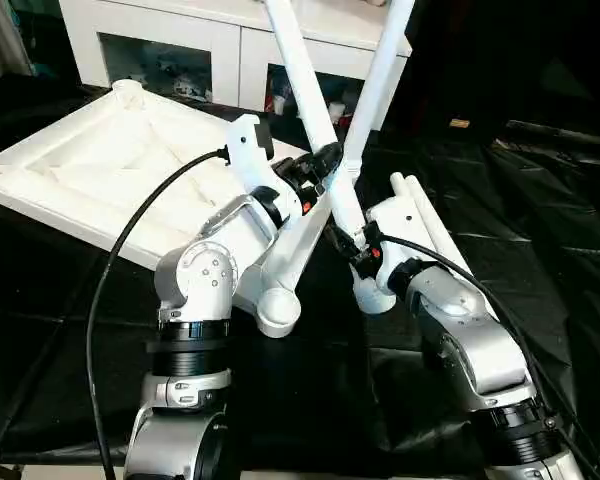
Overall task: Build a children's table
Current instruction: Pick table leg
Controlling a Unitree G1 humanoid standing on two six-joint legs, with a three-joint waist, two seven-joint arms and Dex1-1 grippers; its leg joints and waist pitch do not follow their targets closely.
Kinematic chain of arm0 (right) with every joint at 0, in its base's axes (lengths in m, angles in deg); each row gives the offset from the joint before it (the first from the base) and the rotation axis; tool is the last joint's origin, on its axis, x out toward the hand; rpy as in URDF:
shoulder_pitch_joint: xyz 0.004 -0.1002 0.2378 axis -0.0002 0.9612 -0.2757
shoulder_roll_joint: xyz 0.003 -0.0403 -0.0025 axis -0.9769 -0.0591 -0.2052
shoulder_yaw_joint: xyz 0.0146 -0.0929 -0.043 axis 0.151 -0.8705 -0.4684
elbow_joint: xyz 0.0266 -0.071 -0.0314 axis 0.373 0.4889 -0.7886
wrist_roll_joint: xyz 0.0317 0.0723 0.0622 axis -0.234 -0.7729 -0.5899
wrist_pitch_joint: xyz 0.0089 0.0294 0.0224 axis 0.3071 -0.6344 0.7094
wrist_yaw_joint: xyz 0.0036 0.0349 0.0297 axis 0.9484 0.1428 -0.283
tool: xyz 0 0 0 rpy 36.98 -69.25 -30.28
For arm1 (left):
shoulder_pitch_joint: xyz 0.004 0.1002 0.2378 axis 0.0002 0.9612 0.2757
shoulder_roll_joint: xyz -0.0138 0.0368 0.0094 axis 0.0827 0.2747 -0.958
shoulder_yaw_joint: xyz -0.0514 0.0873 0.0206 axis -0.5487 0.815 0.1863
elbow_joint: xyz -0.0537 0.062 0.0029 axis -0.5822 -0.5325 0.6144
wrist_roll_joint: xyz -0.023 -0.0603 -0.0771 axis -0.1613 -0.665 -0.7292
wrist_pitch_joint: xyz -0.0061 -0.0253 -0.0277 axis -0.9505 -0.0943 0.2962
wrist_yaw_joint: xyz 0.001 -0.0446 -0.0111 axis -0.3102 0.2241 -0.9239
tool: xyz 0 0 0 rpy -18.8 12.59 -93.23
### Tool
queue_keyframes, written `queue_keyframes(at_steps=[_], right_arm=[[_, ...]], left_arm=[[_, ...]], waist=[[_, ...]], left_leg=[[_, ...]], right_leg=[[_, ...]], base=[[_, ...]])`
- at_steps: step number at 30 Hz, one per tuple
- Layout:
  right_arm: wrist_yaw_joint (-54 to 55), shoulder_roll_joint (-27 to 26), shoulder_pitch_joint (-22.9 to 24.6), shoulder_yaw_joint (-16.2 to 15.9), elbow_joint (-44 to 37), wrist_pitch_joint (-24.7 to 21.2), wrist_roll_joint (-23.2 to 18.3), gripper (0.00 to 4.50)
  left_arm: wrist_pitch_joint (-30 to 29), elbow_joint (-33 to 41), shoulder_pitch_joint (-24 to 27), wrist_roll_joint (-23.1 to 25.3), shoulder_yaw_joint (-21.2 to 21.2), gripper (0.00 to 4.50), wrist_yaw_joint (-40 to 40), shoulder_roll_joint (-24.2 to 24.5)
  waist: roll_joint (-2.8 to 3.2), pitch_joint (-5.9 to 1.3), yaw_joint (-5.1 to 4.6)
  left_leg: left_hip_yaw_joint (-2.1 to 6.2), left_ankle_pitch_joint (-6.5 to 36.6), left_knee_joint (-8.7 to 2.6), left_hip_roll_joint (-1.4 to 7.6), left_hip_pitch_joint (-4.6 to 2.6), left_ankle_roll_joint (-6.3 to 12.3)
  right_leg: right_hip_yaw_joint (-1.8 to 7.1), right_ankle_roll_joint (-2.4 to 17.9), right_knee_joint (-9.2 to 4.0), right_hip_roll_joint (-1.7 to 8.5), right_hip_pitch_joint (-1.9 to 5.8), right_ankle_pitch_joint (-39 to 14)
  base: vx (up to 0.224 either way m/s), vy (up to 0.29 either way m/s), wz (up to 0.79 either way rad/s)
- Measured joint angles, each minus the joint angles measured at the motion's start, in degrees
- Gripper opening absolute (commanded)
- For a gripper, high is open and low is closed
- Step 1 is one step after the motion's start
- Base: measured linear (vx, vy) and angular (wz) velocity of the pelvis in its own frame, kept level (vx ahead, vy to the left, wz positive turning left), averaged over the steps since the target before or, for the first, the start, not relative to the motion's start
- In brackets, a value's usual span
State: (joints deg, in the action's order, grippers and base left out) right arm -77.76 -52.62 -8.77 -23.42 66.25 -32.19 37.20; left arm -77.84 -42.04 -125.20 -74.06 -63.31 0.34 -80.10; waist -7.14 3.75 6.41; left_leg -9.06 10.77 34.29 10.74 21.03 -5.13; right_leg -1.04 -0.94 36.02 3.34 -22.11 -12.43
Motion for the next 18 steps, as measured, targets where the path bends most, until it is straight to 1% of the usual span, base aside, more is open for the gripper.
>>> queue_keyframes(at_steps=[2, 4, 6, 9, 13, 15, 16, 17, 18], right_arm=[[-0.2, 0.2, -0.4, -0.7, 0.4, 1.0, 0.5, 1.78], [-0.6, 0.2, -0.6, -1.3, 0.4, 2.1, 1.0, 1.78], [-0.9, 0.3, -0.6, -1.6, 0.4, 3.1, 1.3, 1.78], [-1.2, 0.4, -0.6, -1.7, 0.5, 3.2, 1.7, 1.78], [-1.8, 0.7, -1.5, -1.6, 1.3, 3.7, 1.7, 1.78], [-2.1, 0.7, -1.9, -1.6, 2.2, 4.8, 1.9, 1.78], [-2.1, 0.7, -2.0, -1.6, 2.4, 4.9, 1.9, 2.34], [-2.6, 0.6, -2.1, -1.5, 2.5, 5.2, 1.5, 2.48], [-3.3, 0.5, -2.1, -1.3, 2.4, 5.2, 0.8, 2.48]], left_arm=[[0.5, -0.2, 0.0, 0.0, 0.3, 2.39, 0.1, 0.0], [0.7, -0.7, 0.0, 0.0, 0.3, 2.08, 0.3, 0.0], [1.3, -0.8, 0.0, 0.5, 0.2, 2.06, 0.4, 0.0], [1.5, -1.1, 0.0, 0.6, 0.2, 1.83, 0.5, 0.0], [2.3, -1.1, 0.0, 0.6, 0.2, 1.81, 0.5, 0.0], [2.8, -1.1, 0.1, 0.6, 0.2, 1.8, 0.5, 0.1], [2.9, -1.1, 0.1, 0.6, 0.2, 1.79, 0.6, 0.1], [3.1, -1.1, 0.1, 0.6, 0.2, 1.79, 1.0, 0.3], [3.2, -1.1, 0.1, 0.6, 0.2, 1.79, 1.5, 0.6]], waist=[[0.0, 0.0, 0.0], [-0.05, -0.01, -0.01], [-0.15, -0.02, 0.01], [-0.61, -0.01, 0.02], [-1.01, 0.02, -0.04], [-1.27, 0.0, -0.02], [-1.35, 0.02, -0.02], [-1.47, 0.06, -0.02], [-1.54, 0.08, -0.06]], left_leg=[[0.0, 0.0, 0.01, 0.0, 0.0, 0.01], [0.0, 0.0, 0.0, 0.01, -0.01, 0.02], [0.0, 0.0, 0.03, 0.01, 0.0, 0.03], [-0.01, 0.0, 0.05, 0.02, 0.01, 0.07], [-0.01, 0.0, 0.14, 0.03, 0.01, 0.07], [-0.02, -0.1, 0.15, 0.04, 0.01, 0.08], [-0.01, -0.1, 0.15, 0.04, 0.01, 0.08], [-0.01, -0.1, 0.16, 0.04, 0.01, 0.09], [-0.01, -0.1, 0.16, 0.04, 0.0, 0.1]], right_leg=[[0.0, 0.0, 0.0, 0.0, 0.0, 0.0], [0.0, 0.0, 0.0, 0.0, 0.0, 0.1], [0.0, 0.0, 0.02, 0.0, 0.0, 0.1], [0.0, 0.0, 0.02, 0.0, 0.0, 0.1], [0.0, 0.0, 0.02, 0.0, 0.0, 0.2], [0.0, 0.0, 0.03, 0.0, 0.0, 0.2], [0.0, 0.0, 0.04, 0.0, 0.0, 0.2], [0.0, 0.0, 0.04, 0.0, 0.0, 0.2], [0.0, 0.0, 0.04, 0.0, 0.0, 0.2]], base=[[0.0, 0.0, 0.0], [0.0, 0.0, 0.0], [0.0, 0.0, 0.0], [0.0, 0.0, 0.0], [0.0, 0.0, 0.0], [0.0, 0.0, 0.0], [0.0, 0.0, 0.0], [0.0, 0.0, 0.0], [0.0, 0.0, 0.0]])
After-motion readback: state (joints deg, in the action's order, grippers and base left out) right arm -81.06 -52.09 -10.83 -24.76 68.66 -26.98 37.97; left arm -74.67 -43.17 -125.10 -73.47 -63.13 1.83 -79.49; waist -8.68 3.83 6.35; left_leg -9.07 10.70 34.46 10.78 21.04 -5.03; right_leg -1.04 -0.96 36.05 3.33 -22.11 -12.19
